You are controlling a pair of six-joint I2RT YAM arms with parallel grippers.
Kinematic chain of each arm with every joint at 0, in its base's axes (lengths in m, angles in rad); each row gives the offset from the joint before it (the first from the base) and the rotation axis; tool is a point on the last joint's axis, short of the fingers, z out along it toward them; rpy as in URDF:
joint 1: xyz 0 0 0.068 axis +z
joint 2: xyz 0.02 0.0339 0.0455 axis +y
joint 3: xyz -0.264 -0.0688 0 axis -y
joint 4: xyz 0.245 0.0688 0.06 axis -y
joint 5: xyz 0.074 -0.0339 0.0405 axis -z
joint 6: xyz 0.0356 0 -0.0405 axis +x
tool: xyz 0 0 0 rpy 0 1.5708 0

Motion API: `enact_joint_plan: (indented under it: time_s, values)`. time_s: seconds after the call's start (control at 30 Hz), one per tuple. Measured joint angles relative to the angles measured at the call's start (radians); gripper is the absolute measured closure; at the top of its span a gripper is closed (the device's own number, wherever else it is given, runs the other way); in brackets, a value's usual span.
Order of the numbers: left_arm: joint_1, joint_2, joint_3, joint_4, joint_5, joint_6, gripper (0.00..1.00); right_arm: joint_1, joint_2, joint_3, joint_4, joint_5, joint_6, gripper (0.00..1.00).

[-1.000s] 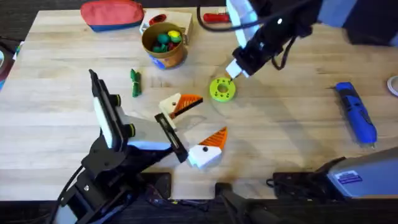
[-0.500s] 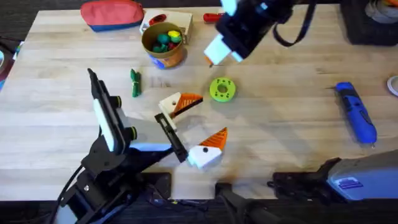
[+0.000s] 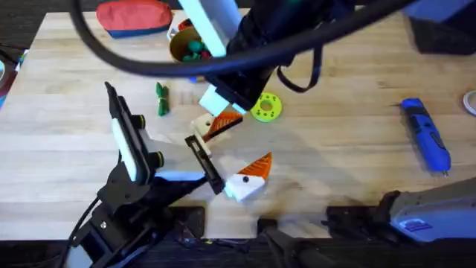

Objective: Pick up the gripper from the table and insert it into the empty holder that is missing its gripper. Then pick up a screw, insert it into the mounting hole, and use the screwdriver to tighten it. Finally, clean up the table by picking up the vegetable and placing it into the bucket.

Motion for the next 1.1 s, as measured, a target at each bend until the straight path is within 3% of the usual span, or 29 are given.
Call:
enact_joint_plan:
  time_s: [1.1]
  values:
    - [0.000,0.000,0.000,0.000,0.000,-0.001,0.013,0.019,0.064,0.000,0.006,-0.013,0.026,0.998]
